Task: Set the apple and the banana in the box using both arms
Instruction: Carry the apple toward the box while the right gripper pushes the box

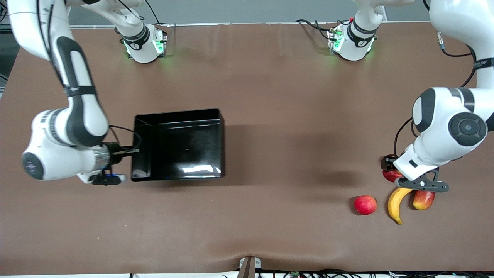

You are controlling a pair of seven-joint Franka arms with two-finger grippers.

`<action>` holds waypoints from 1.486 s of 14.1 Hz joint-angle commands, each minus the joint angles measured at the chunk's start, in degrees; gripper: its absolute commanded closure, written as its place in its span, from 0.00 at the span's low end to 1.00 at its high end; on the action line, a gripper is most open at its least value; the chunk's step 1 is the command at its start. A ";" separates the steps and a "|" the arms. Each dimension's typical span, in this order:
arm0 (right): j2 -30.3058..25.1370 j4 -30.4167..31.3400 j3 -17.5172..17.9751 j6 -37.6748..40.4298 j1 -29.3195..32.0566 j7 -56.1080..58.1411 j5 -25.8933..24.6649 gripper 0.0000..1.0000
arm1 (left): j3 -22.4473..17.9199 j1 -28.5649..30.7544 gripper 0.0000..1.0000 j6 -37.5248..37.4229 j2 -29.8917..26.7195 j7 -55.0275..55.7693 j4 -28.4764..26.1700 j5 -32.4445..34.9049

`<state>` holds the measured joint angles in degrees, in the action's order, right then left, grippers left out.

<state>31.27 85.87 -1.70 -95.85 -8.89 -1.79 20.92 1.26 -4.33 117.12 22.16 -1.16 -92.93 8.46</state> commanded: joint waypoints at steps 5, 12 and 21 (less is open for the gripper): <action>1.86 0.97 -0.58 -16.79 -18.69 -26.30 3.34 1.00 | 1.29 0.02 1.00 -4.44 -3.79 0.37 -0.68 -3.09; 8.89 0.70 -0.58 -29.90 -28.80 -30.64 3.34 1.00 | 6.46 -0.06 1.00 -4.53 -3.97 4.48 -0.85 -3.62; 8.81 -6.38 -0.93 -21.37 -26.81 -33.63 2.38 0.00 | 12.27 -3.92 1.00 -4.27 -0.98 18.89 -1.12 -3.53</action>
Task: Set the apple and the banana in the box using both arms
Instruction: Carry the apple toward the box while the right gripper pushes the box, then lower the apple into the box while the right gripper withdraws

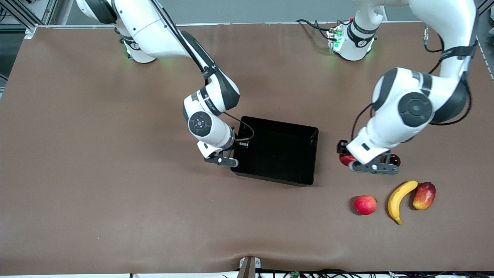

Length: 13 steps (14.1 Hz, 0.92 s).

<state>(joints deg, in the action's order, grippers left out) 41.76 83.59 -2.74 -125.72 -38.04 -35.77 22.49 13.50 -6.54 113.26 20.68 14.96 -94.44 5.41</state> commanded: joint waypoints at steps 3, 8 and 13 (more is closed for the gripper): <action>-2.11 -10.19 -0.33 21.11 6.83 0.26 0.37 0.00 | 0.04 -5.57 1.00 1.08 2.25 9.45 0.74 -0.40; -7.56 -11.43 -0.15 25.52 13.08 4.63 -11.05 0.00 | 0.04 -11.73 1.00 7.58 6.55 19.56 2.32 0.04; -12.12 -15.39 -0.77 38.94 21.68 8.07 -11.33 0.00 | 0.04 -14.90 1.00 11.72 10.78 19.49 2.07 3.89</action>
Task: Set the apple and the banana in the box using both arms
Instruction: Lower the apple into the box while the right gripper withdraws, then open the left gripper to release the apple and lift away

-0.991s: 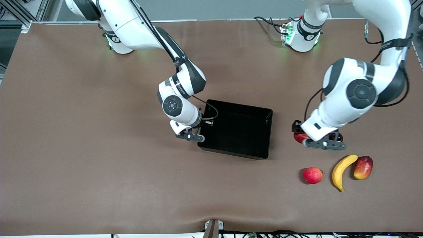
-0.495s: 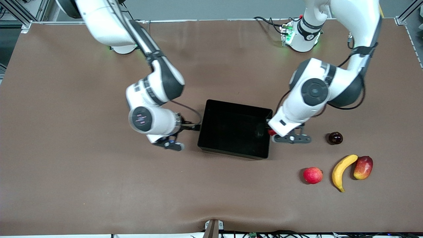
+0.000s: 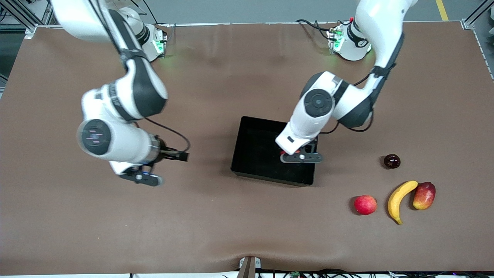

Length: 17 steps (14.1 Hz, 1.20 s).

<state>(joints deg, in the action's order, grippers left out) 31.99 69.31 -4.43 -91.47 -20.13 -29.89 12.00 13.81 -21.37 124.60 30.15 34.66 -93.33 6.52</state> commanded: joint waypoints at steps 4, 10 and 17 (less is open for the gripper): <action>-11.84 6.69 1.09 5.87 9.05 8.62 -1.54 0.00 | -0.36 -1.75 1.00 0.03 3.34 -0.12 -1.40 6.31; -20.99 12.69 1.09 4.64 15.37 21.08 -6.56 0.00 | -0.27 -1.75 1.00 -0.15 3.86 0.32 -5.89 6.31; -30.05 15.68 1.09 5.68 23.46 35.24 -6.82 0.00 | -0.27 -1.75 0.00 -0.15 4.92 0.94 -5.72 5.79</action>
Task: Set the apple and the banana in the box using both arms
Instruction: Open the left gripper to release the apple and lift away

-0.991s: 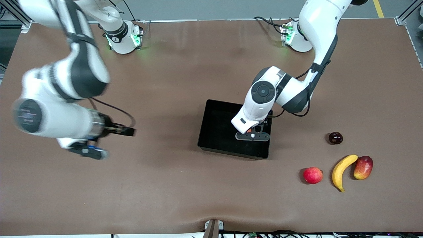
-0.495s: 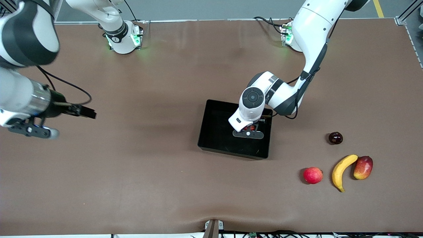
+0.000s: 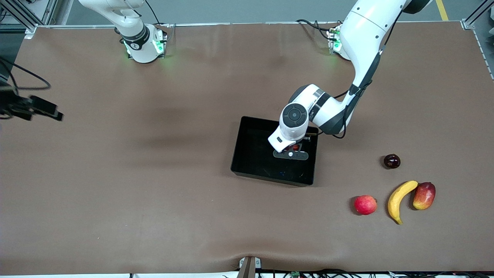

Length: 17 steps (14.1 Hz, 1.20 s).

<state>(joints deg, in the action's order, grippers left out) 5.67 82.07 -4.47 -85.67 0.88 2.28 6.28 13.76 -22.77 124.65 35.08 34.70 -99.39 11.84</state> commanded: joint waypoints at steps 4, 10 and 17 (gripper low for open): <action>-6.11 2.31 1.48 5.33 2.38 3.43 -3.28 0.00 | -0.22 0.35 0.00 -1.50 -1.85 1.16 3.57 0.29; -5.32 0.02 1.48 5.78 2.73 2.99 -6.27 0.00 | -0.05 6.58 0.00 -18.12 -3.96 -6.11 18.97 -0.32; -5.41 0.02 1.48 5.16 2.64 2.99 -6.71 0.00 | -0.22 18.28 0.00 -18.21 -5.20 -27.39 18.35 -2.52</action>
<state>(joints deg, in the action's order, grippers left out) 0.82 82.13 -3.50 -80.43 3.12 5.17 0.88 13.16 -6.08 107.19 29.86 10.89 -80.68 10.05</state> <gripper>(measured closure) 0.000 0.000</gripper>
